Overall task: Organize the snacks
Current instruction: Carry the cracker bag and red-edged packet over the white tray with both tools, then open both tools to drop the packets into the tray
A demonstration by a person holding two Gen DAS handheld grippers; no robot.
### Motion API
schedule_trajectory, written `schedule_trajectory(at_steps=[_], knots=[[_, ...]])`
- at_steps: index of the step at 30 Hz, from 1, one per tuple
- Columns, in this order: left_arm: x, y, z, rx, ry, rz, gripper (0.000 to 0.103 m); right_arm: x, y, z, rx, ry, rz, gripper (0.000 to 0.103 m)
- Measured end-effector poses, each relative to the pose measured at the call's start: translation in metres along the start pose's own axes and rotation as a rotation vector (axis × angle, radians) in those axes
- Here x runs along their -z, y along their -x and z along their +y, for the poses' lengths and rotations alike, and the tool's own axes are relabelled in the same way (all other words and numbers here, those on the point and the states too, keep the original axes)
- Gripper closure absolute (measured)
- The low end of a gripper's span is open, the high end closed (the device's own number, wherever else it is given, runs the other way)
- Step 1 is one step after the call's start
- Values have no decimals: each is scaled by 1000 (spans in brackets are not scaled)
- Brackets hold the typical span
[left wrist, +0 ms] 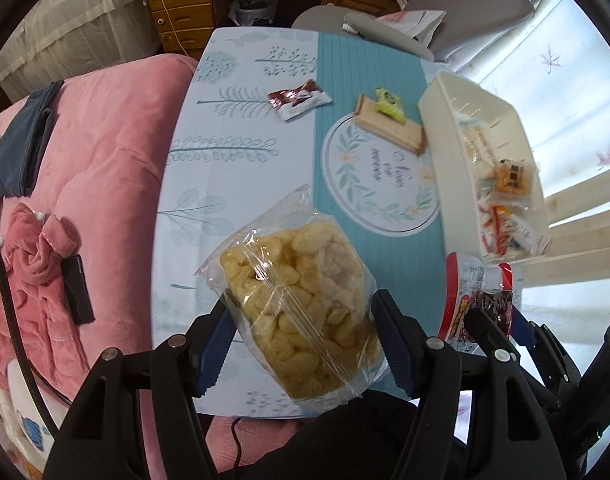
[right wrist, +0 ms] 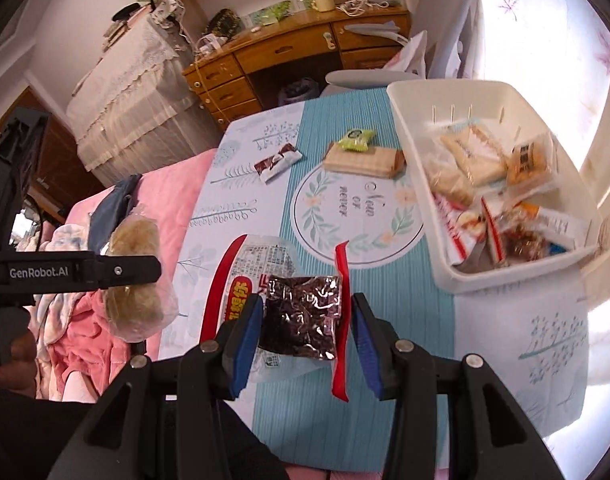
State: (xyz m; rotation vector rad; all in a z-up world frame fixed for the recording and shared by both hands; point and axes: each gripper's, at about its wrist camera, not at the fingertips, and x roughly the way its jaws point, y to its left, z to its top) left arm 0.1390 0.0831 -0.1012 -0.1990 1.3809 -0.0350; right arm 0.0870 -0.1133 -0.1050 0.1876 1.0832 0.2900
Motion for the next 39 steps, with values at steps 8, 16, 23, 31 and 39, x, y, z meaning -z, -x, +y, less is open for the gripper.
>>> schedule_trajectory(at_steps=[8,16,23,31,39], knots=[[-1,11,-58,19,19,-57,37,-21,30,-42,-29,59,-30,58],[-2,6,-122,56,14,-111,37,-38,46,-88,-35,118,-54,58],[-7,-10,-171,84,17,-131,37,-52,50,-132,-23,164,-45,58],[-17,-38,-218,84,-3,-84,37,-64,47,-178,14,148,-16,58],[-29,-59,-251,101,-10,-58,37,-75,43,-203,14,142,-9,58]])
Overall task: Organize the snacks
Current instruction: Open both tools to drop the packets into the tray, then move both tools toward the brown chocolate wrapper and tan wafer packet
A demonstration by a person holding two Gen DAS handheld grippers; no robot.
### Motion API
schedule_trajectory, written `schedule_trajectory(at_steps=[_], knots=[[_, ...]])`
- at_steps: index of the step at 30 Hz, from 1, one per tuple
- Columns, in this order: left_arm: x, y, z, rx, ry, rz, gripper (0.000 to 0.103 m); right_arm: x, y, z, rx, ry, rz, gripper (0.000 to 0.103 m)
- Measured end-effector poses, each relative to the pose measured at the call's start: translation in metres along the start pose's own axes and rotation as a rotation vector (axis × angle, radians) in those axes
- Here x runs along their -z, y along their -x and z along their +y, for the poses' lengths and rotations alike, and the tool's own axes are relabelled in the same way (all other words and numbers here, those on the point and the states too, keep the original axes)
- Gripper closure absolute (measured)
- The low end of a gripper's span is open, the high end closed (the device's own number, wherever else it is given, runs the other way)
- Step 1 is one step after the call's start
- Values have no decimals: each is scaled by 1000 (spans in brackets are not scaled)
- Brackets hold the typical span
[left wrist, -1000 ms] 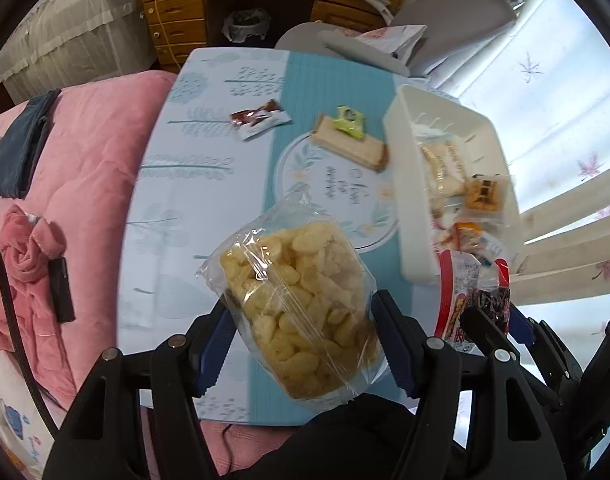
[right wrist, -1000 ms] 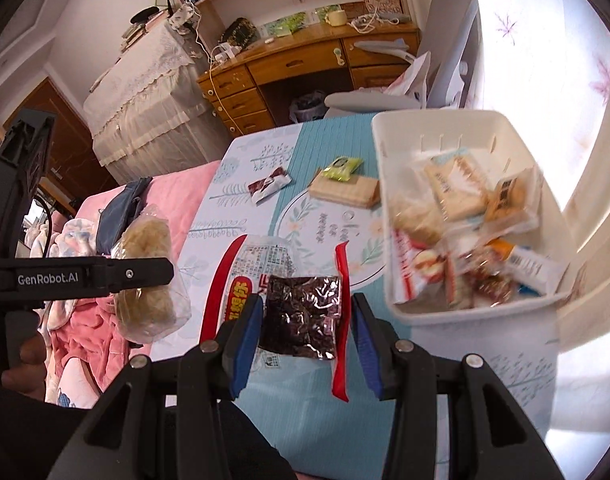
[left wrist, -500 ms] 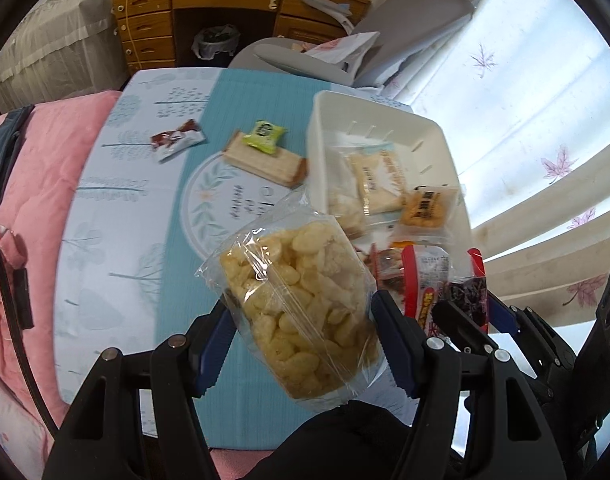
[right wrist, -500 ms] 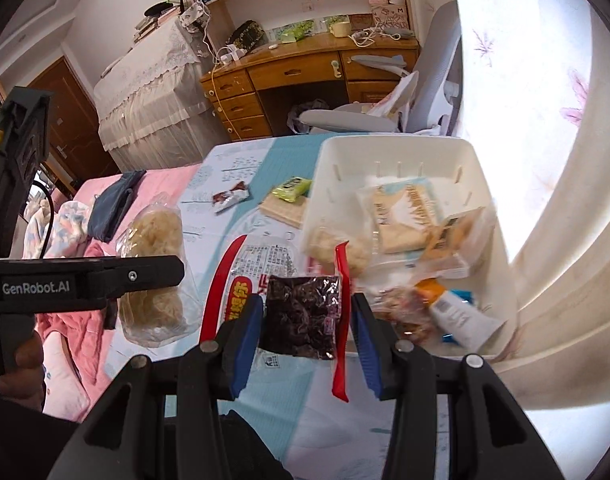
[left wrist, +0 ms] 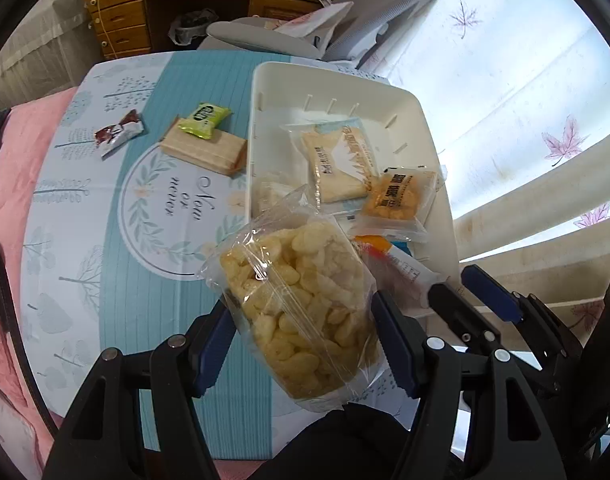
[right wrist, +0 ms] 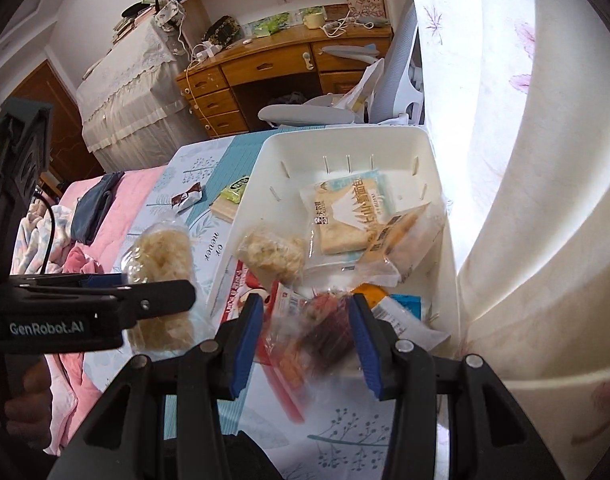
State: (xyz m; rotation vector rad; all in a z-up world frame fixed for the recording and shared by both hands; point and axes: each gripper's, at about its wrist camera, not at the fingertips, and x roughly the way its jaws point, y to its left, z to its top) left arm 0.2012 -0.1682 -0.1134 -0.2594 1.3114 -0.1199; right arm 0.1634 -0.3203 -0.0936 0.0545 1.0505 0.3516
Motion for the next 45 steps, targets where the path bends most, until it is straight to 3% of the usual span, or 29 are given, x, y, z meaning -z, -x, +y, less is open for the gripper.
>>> schedule_trajectory(at_steps=[4,6,11,17,26,30,45], knots=[[-4,-6,-7,-6,-11,4,34,-2,-4,-2,-8,12,18,58],[-6,-6,-8,-3,-10,4,25,-2,-6,-3,-11,16,25,58],[-9,-4,-6,-7,-11,-7,20,-2,-11,-6,-18,0,48,58],[-7,-4,1,-1,1,1,19,0,-16,-2,-24,-18,77,56],[2,4,22,-13,7,10,20,5,-25,15,-29,-30,112,40],[6,10,40,-21,10,19,20,7,-31,29,-23,-45,127,35],[17,56,155,-56,-4,39,20,13,-62,114,-32,-210,168,35]])
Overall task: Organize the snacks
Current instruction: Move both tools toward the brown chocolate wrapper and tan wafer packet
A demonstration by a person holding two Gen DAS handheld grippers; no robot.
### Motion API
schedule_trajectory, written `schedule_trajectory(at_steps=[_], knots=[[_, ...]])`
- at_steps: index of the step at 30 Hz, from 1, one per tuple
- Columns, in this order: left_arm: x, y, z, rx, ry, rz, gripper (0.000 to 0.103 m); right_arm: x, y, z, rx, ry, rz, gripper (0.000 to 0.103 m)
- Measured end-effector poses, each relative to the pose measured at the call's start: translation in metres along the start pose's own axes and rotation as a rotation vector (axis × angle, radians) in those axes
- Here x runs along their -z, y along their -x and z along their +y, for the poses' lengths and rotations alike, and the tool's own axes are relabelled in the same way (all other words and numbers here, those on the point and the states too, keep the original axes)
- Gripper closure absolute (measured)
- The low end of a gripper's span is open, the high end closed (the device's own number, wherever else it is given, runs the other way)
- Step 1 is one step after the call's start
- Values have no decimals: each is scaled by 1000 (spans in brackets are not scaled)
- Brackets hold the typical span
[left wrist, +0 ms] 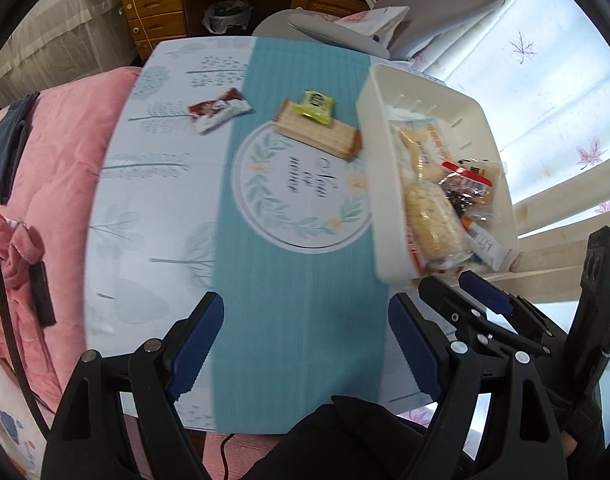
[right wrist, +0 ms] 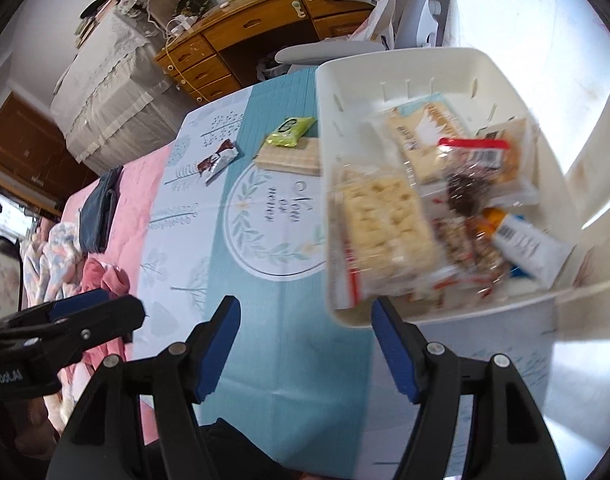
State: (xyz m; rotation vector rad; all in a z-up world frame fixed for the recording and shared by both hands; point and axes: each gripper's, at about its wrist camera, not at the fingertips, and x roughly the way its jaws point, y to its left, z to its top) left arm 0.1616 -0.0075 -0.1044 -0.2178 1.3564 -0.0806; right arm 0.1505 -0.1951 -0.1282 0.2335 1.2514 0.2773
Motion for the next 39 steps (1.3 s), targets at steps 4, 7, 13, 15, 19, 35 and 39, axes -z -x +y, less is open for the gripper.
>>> schedule_trajectory(at_steps=[4,7,13,15,19,35,39], knots=[[-1,10,33,-7,-30,1,20,7,-12,27,-8,-56,-5,35],[-4,14,54,-8,-60,3,20,12,-21,45,-9,-101,-12,35],[-12,16,94,-30,-128,18,20,23,-42,71,-14,-213,-19,35],[-17,15,106,-34,-151,28,20,25,-50,79,-16,-258,-20,34],[-29,12,120,-42,-192,47,19,25,-64,89,-13,-332,-14,34],[-132,-51,128,-61,-213,84,19,-35,-123,92,63,-412,-39,34],[-158,-79,123,-55,-226,97,19,-60,-143,86,96,-342,-34,34]])
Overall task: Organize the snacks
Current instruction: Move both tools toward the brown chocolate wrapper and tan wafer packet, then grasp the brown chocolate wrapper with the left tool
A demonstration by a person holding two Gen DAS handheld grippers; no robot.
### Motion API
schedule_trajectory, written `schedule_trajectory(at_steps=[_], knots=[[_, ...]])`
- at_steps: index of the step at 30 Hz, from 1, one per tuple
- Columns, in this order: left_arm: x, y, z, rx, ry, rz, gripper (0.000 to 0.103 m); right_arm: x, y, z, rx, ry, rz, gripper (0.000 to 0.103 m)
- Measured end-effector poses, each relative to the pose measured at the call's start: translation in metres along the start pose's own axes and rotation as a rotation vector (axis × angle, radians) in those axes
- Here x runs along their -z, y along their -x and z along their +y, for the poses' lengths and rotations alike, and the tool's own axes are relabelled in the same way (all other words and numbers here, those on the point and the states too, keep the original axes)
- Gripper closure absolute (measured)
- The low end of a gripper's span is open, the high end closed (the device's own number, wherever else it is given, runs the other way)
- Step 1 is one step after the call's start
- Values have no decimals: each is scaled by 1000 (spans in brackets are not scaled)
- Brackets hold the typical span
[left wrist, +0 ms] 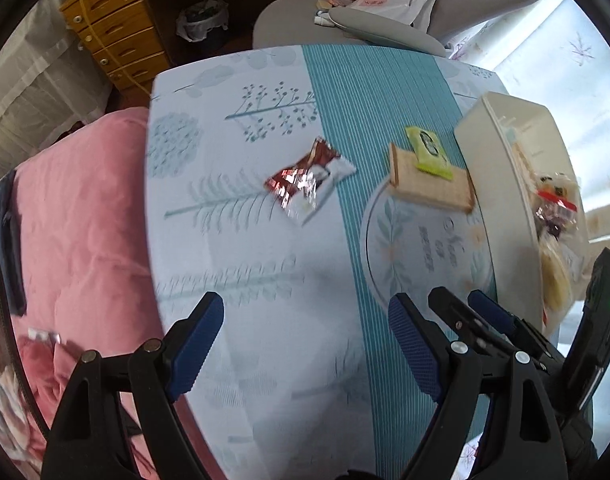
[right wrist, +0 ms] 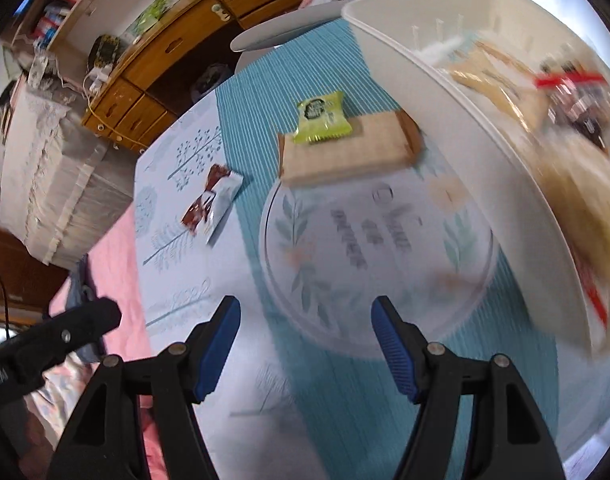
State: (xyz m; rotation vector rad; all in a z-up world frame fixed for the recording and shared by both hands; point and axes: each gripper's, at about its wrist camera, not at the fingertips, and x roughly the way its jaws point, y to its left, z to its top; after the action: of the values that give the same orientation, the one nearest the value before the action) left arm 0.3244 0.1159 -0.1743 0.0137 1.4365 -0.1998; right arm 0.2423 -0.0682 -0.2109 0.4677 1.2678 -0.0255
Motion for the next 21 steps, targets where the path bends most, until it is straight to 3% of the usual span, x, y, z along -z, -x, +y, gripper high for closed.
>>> schedule_trajectory(at_steps=[10,12,21], knots=[[-63,-75,-4,-6,-45,34,19,-43,-41,12,138,326,10,34],[-70,-85,-6,-11,-54,39,19,-49,-49,14,159,381,26,30],[-93,-112,-11,-1,-68,60,19,-66,-75,18,164,462,104,20]])
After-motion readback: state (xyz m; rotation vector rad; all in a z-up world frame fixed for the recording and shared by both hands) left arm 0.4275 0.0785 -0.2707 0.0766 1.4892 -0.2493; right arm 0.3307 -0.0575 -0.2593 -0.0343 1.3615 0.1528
